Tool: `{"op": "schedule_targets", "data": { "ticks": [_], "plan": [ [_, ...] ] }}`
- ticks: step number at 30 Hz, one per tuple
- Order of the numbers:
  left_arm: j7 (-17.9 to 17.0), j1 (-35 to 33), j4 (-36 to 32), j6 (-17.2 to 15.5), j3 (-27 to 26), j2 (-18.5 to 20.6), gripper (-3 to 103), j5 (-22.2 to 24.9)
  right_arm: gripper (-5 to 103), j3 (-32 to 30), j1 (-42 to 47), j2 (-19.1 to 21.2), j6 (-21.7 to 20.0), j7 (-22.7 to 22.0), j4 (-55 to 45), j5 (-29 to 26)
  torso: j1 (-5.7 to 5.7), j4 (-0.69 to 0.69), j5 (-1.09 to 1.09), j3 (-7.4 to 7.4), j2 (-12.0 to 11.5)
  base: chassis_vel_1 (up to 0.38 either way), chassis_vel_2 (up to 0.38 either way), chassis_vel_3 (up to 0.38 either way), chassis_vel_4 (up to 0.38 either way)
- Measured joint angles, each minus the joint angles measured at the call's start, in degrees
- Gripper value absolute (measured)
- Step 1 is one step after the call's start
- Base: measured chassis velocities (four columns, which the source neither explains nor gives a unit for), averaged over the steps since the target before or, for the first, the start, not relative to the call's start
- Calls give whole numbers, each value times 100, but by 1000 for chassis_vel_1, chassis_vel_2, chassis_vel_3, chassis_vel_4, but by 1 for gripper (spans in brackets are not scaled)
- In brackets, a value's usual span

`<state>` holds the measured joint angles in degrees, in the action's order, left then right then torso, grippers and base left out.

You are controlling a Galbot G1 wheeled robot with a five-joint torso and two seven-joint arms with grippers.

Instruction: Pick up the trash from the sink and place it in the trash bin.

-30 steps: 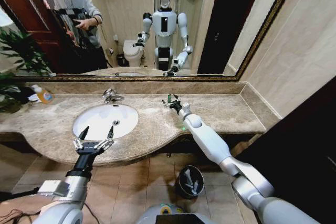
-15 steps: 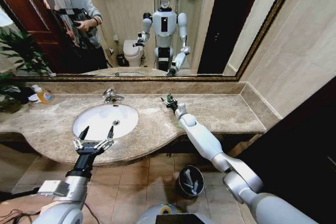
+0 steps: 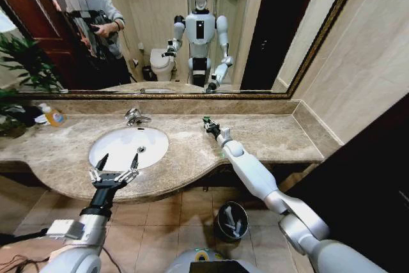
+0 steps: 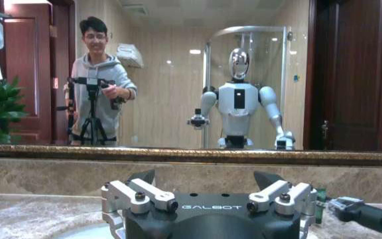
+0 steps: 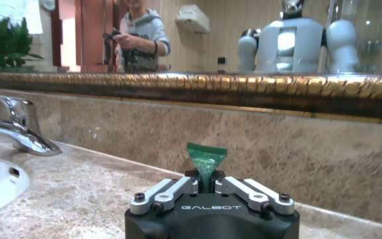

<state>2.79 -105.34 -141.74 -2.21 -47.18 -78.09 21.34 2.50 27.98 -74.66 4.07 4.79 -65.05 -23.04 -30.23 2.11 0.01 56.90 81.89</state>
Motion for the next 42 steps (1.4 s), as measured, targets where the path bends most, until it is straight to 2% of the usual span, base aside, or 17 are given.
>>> {"op": "schedule_targets", "data": {
  "ticks": [5, 7, 8, 10, 12, 16, 19, 20, 22, 23, 25, 27, 30, 31, 34, 38, 42],
  "plan": [
    [0, 0, 0, 0, 0, 0, 100, 0, 7, -277, 384, 421, 55, 10, -762, 115, 0, 1, 1, 0, 0, 0, 0, 0, 0],
    [0, 0, 0, 0, 0, 0, 100, 0, 7, -669, 801, 830, 84, 24, -1454, 180, 0, 1, 1, 0, 0, 0, 0, 0, 0],
    [0, 0, 0, 0, 0, 0, 100, 0, 7, -669, 801, 830, 84, 24, -1454, 180, 0, 1, 1, 0, 0, 0, 0, 0, 0],
    [-1, 0, 0, 0, 0, 0, 100, 0, 7, -1267, 1493, 1436, 95, 150, -2287, 42, 0, 0, 1, 0, 0, 0, 0, 0, 0],
    [4, 0, 0, 0, 1, 0, 100, 0, 7, -1485, 1740, 1616, 130, 201, -2491, -20, 0, -2, 1, -1, 0, 0, 0, 0, 0],
    [-1, 0, 0, 0, 0, 0, 100, 0, 7, -2541, 3042, 2255, 452, 358, -3228, -704, 1, -4, 2, -1, 1, 0, 0, 0, 0],
    [2, 0, 0, 0, 0, 1, 100, 0, 7, -2916, 3439, 2362, 589, 570, -3344, -979, 1, 0, 1, -1, 1, 0, 0, 0, 0],
    [1, 0, 0, 0, 0, 0, 100, 0, 7, -3362, 3987, 2394, 683, 803, -3514, -1297, 1, 2, 3, -1, 0, 0, 0, 0, 0],
    [0, 0, 0, 0, 0, 0, 100, 0, 7, -3618, 4421, 2403, 719, 917, -3691, -1538, 0, 2, 3, -1, 0, 0, 0, 0, 0],
    [0, 0, 0, 0, 0, 0, 100, 0, 7, -3910, 5076, 2364, 835, 1104, -3951, -1825, 0, -1, -2, -1, 0, 0, 0, 0, 0],
    [0, 0, 0, 0, 0, 0, 100, 0, 7, -4174, 5843, 2052, 1295, 1258, -4111, -1835, 2, -3, -3, -2, 1, 0, 0, 0, 0],
    [0, 0, 0, 0, 0, 1, 100, 0, 7, -4195, 5945, 1975, 1402, 1268, -4111, -1794, 2, -3, 0, -2, 1, 0, 0, 0, 0],
    [0, 0, 0, 0, 0, 0, 100, 0, 7, -4199, 6680, 1304, 2402, 1417, -4045, -1612, 2, -1, -3, -1, 1, 0, 0, 0, 0],
    [0, 0, 0, 0, 0, 0, 100, 0, 7, -4199, 6680, 1304, 2402, 1417, -4045, -1612, 2, -1, -3, -1, 1, 0, 0, 0, 0],
    [0, 0, 0, 0, 0, 0, 100, 0, 7, -3985, 7144, 959, 2909, 1707, -3857, -1639, 1, -1, -3, -1, 1, 0, 0, 0, 0],
    [0, 0, 0, 0, 0, 0, 100, 0, 7, -3578, 7086, 752, 2846, 1865, -2990, -1122, 1, -3, -1, -1, 0, 0, 0, 0, 0],
    [0, 0, 0, 0, 0, 0, 100, 0, 7, -3121, 6373, 414, 2426, 1499, -1888, -879, 0, 3, 1, 0, 0, 0, 0, 0, 0]
  ]
}}
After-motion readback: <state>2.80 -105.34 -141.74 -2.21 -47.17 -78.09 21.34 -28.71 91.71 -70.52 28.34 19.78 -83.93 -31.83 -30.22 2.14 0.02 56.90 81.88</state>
